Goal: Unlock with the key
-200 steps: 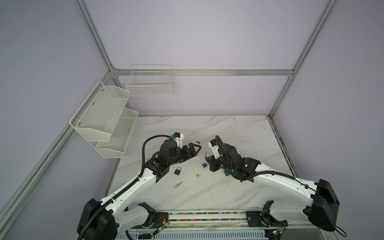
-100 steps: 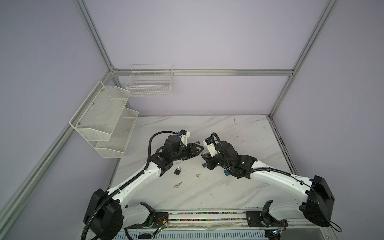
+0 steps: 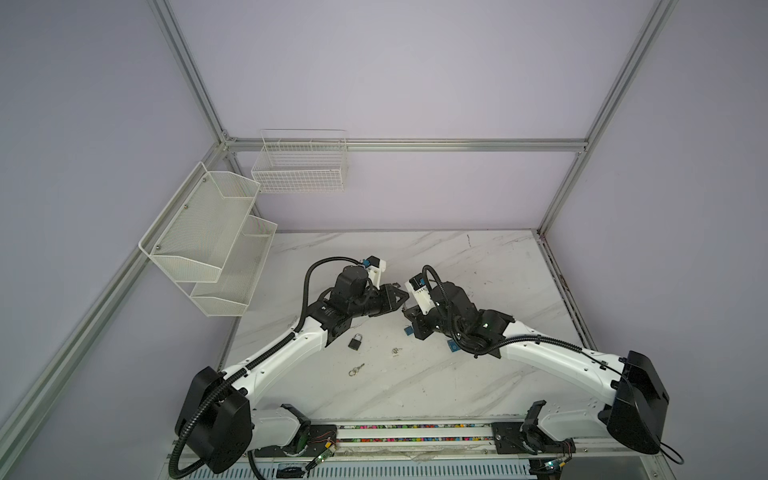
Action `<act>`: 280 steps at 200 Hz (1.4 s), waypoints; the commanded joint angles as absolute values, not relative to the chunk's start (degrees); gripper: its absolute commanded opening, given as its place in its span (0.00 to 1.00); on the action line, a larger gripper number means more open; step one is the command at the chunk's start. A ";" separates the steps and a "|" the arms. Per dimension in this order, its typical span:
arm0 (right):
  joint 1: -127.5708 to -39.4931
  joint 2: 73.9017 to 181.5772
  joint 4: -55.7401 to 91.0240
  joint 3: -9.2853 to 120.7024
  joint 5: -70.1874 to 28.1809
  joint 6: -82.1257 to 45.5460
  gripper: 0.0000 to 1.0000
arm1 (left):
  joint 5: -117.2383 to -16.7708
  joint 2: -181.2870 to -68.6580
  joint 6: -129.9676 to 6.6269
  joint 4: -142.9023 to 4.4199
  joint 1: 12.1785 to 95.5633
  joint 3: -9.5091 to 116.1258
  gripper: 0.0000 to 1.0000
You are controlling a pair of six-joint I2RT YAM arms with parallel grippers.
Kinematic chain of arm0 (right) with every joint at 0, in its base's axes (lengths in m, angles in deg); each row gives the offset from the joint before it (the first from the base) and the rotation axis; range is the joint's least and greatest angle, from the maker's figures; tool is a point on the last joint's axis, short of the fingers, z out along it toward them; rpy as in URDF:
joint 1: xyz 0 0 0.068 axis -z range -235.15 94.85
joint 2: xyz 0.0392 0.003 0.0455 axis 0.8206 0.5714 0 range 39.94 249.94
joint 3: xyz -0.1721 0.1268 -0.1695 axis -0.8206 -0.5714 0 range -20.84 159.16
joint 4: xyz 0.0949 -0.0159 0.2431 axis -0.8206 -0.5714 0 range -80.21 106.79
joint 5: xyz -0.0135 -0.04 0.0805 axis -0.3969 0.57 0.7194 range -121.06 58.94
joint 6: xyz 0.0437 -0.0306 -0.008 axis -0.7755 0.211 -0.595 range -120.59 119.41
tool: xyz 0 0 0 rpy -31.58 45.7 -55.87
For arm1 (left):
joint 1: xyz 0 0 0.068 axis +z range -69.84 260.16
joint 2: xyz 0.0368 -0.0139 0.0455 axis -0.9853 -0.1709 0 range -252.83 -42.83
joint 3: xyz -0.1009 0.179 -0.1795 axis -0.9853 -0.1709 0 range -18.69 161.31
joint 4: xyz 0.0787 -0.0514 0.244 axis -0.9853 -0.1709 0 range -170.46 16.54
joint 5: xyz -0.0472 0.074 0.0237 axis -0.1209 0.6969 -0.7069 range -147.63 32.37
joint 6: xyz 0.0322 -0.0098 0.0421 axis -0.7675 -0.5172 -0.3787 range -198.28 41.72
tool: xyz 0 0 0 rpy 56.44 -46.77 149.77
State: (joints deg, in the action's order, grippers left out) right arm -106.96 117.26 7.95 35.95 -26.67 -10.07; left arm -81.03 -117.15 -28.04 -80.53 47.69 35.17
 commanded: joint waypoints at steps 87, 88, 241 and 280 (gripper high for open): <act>-107.27 115.83 8.26 37.67 -27.25 -8.63 0.00 | -78.24 -117.63 -31.70 -83.21 46.92 41.16 0.03; -107.27 115.81 8.22 37.68 -27.31 -8.61 0.00 | -78.13 -117.58 -31.70 -83.22 46.93 41.16 0.03; -101.50 107.20 8.05 39.99 -16.52 -18.76 0.69 | -69.61 -110.76 -35.99 -65.34 47.03 36.62 0.00; -89.19 106.35 17.22 37.28 6.11 -27.27 0.69 | -71.53 -111.58 -36.86 -53.98 47.01 35.51 0.00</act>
State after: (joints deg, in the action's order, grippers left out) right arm -94.63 107.25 9.61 38.75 -10.63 -20.40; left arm -70.67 -111.60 -34.53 -65.14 47.04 35.52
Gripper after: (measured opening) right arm 0.692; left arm 0.048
